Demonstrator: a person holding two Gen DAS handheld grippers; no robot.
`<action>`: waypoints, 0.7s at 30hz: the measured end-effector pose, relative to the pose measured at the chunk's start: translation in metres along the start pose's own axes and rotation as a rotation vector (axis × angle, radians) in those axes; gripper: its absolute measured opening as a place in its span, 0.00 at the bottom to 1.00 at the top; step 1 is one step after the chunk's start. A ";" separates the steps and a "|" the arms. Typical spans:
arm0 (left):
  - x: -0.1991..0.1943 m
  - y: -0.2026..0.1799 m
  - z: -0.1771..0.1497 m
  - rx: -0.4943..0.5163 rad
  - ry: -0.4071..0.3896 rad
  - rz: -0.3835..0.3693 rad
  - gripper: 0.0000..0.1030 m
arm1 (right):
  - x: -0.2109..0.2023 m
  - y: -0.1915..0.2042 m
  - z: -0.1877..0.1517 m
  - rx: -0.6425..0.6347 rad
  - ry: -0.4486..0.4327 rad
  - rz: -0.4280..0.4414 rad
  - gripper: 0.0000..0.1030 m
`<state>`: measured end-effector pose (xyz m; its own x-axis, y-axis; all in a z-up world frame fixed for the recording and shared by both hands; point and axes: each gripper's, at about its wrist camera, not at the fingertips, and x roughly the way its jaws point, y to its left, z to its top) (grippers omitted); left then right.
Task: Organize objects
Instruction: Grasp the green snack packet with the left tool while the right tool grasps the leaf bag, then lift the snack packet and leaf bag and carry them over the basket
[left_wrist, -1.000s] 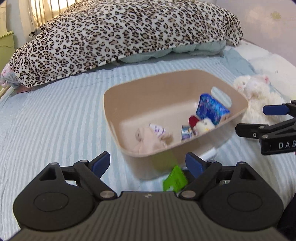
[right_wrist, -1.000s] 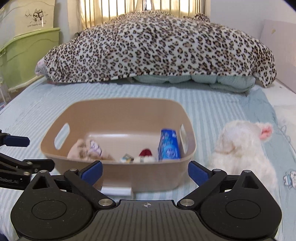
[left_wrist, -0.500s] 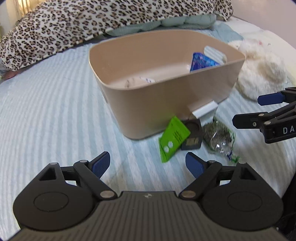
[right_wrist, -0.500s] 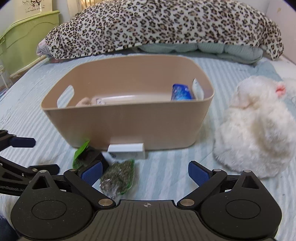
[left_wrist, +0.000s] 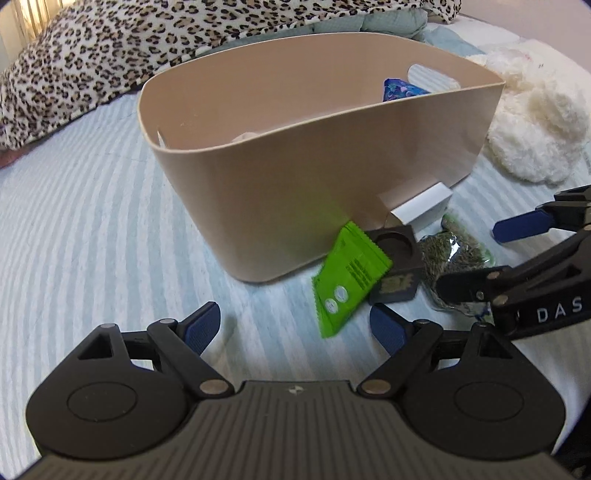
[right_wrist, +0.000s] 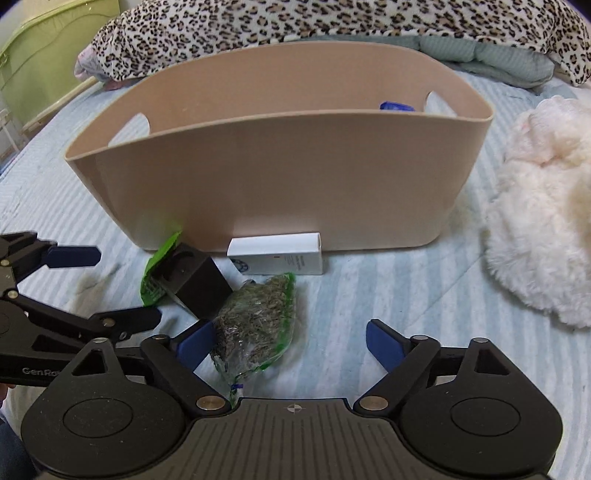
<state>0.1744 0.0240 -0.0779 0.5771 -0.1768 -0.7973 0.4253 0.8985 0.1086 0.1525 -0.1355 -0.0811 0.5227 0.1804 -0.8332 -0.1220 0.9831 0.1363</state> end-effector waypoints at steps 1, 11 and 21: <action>0.002 -0.001 0.001 0.007 -0.004 0.007 0.86 | 0.002 0.000 0.000 0.002 0.005 0.000 0.82; 0.017 -0.008 0.010 -0.008 0.005 -0.120 0.34 | 0.002 -0.001 -0.002 -0.009 -0.002 0.059 0.41; 0.005 -0.017 0.005 -0.010 0.002 -0.112 0.23 | -0.005 0.007 -0.014 -0.027 -0.022 0.088 0.15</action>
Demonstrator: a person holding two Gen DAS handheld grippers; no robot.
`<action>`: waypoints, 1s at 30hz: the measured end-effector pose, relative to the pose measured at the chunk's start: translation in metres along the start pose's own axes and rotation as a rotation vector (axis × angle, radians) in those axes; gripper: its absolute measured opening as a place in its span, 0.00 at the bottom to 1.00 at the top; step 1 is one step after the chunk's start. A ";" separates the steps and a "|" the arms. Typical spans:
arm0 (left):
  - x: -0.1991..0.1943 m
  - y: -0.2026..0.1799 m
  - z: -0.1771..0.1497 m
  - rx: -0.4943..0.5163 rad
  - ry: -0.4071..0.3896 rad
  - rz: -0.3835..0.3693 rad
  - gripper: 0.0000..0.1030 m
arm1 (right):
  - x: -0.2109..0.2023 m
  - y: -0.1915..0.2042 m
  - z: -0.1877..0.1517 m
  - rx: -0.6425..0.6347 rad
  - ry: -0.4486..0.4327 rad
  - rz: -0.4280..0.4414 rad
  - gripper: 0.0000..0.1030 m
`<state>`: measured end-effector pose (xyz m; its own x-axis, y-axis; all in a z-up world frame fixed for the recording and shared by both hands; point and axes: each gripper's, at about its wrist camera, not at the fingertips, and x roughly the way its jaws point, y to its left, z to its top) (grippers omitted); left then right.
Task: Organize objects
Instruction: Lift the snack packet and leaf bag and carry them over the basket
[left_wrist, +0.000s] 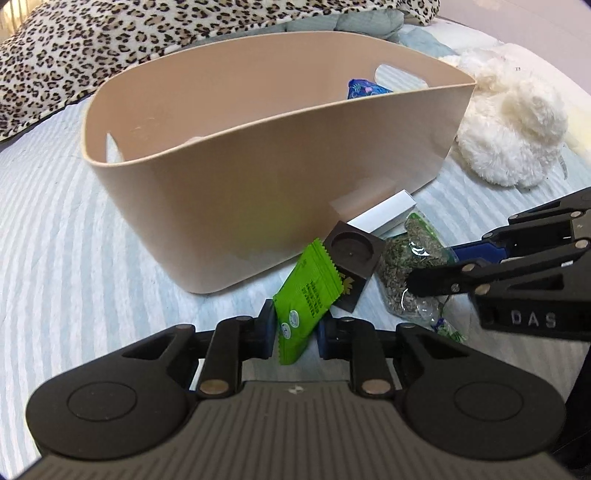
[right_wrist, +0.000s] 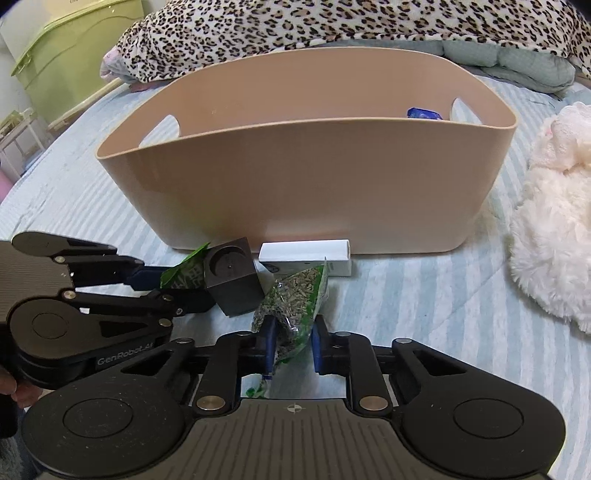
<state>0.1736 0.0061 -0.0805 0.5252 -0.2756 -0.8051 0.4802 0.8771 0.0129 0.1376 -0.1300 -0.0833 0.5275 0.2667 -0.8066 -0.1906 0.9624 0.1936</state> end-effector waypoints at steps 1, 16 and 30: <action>-0.003 0.000 -0.002 -0.001 -0.004 0.004 0.22 | -0.002 -0.001 0.000 0.000 -0.003 -0.002 0.15; -0.059 -0.008 -0.008 -0.005 -0.111 0.071 0.22 | -0.057 -0.012 0.003 -0.010 -0.102 -0.005 0.15; -0.111 -0.008 0.034 0.008 -0.279 0.104 0.22 | -0.123 -0.028 0.045 -0.009 -0.306 -0.038 0.15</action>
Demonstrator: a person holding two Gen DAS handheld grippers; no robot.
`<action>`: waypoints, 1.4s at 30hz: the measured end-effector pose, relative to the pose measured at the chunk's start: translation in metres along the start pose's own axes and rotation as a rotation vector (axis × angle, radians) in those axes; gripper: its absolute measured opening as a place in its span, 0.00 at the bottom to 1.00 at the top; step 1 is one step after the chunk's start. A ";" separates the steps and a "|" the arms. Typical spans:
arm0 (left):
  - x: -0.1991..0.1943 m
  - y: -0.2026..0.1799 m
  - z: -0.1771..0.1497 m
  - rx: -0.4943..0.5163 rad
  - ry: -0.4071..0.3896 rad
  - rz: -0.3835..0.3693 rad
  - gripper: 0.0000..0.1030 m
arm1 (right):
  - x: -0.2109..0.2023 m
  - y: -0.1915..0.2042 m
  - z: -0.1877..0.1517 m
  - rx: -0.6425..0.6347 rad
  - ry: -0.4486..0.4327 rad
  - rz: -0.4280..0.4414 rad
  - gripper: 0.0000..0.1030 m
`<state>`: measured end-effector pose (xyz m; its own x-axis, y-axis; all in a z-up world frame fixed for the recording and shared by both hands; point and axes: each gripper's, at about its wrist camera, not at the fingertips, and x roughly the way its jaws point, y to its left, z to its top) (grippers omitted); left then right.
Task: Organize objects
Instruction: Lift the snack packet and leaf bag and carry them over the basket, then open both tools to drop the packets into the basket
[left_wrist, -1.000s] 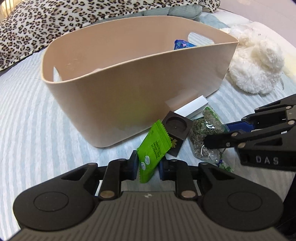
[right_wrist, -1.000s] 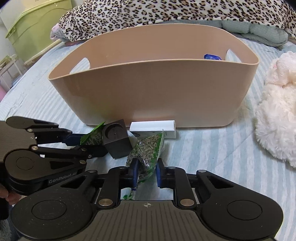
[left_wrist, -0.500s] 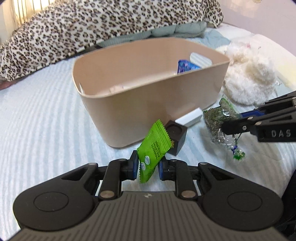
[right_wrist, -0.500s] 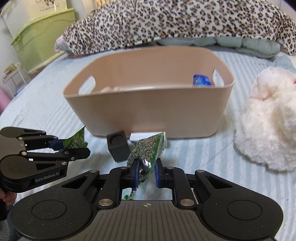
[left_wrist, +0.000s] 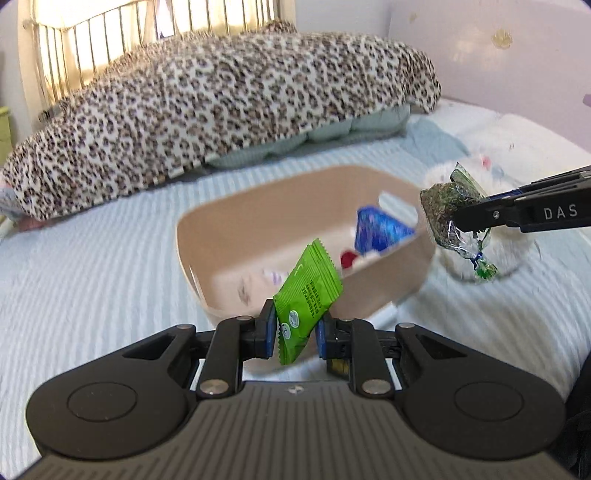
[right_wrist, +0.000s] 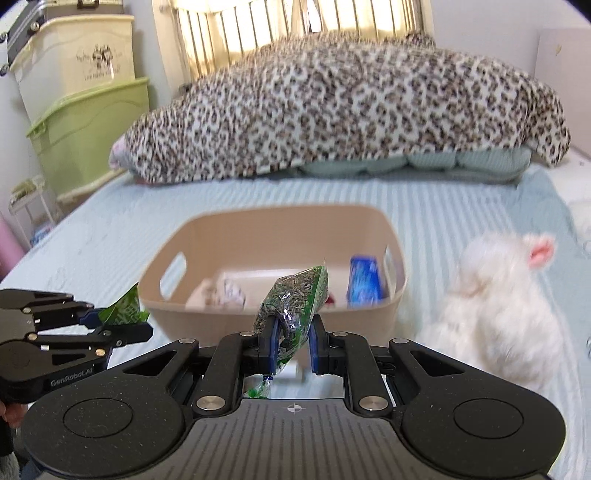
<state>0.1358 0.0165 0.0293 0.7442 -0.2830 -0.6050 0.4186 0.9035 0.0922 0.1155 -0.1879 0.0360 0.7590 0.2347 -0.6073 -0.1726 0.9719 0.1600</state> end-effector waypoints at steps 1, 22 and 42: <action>-0.001 0.001 0.004 -0.005 -0.009 0.001 0.22 | -0.001 0.000 0.005 -0.004 -0.014 -0.002 0.15; 0.109 0.001 0.046 -0.088 0.103 0.139 0.22 | 0.086 -0.017 0.053 0.002 -0.007 -0.126 0.15; 0.072 0.002 0.050 -0.143 0.134 0.172 0.85 | 0.078 -0.012 0.043 -0.057 0.021 -0.158 0.77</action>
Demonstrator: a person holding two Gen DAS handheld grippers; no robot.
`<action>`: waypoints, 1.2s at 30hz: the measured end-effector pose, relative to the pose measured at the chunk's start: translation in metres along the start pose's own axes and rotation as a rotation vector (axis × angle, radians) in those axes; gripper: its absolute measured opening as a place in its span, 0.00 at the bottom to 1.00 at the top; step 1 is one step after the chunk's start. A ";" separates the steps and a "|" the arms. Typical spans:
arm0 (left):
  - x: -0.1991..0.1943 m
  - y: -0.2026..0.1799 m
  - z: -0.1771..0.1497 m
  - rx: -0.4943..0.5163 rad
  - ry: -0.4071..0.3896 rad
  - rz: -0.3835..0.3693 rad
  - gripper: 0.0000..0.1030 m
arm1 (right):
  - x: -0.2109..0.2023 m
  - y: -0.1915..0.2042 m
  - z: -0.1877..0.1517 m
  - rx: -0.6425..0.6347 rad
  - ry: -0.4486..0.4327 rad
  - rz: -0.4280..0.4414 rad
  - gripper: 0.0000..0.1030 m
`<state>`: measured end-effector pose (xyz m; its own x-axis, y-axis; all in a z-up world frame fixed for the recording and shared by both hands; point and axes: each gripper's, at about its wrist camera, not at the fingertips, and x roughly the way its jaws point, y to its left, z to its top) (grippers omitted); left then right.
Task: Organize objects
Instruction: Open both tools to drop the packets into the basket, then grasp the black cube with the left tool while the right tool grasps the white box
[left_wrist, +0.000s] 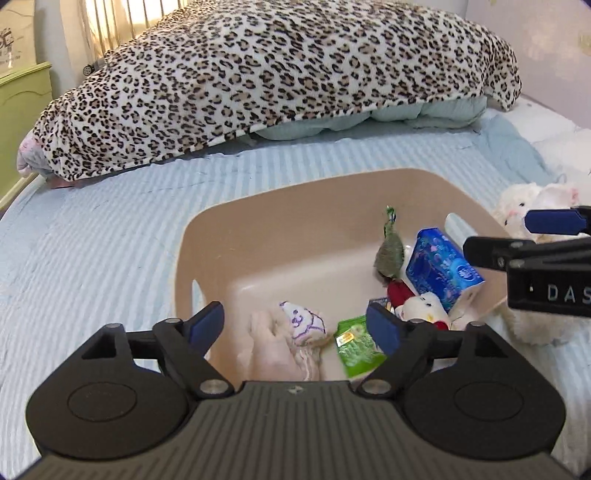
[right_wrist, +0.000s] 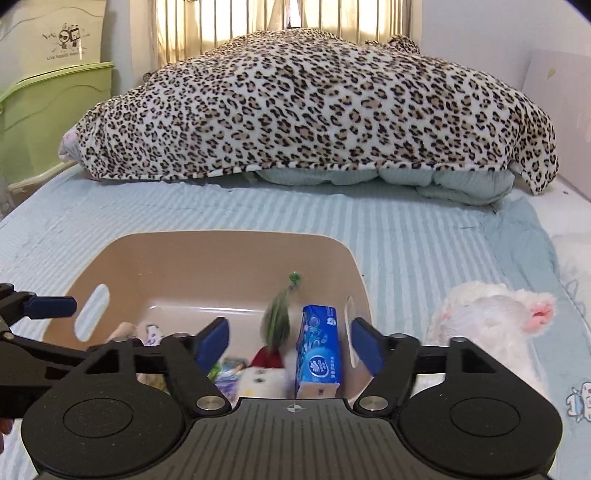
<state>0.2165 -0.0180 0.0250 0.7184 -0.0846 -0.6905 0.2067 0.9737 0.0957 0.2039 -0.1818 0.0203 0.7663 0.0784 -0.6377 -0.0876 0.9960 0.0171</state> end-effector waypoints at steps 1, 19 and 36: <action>-0.004 0.001 0.000 -0.003 -0.004 -0.003 0.87 | -0.004 0.000 0.000 -0.003 -0.003 0.001 0.79; -0.025 -0.002 -0.062 -0.037 0.069 -0.061 0.88 | -0.044 -0.005 -0.049 -0.045 0.060 -0.012 1.00; 0.033 -0.022 -0.097 -0.054 0.191 -0.117 0.88 | -0.001 -0.016 -0.101 0.005 0.182 -0.009 1.00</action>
<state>0.1711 -0.0214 -0.0690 0.5517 -0.1611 -0.8183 0.2418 0.9699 -0.0280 0.1399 -0.2025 -0.0572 0.6390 0.0608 -0.7668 -0.0775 0.9969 0.0144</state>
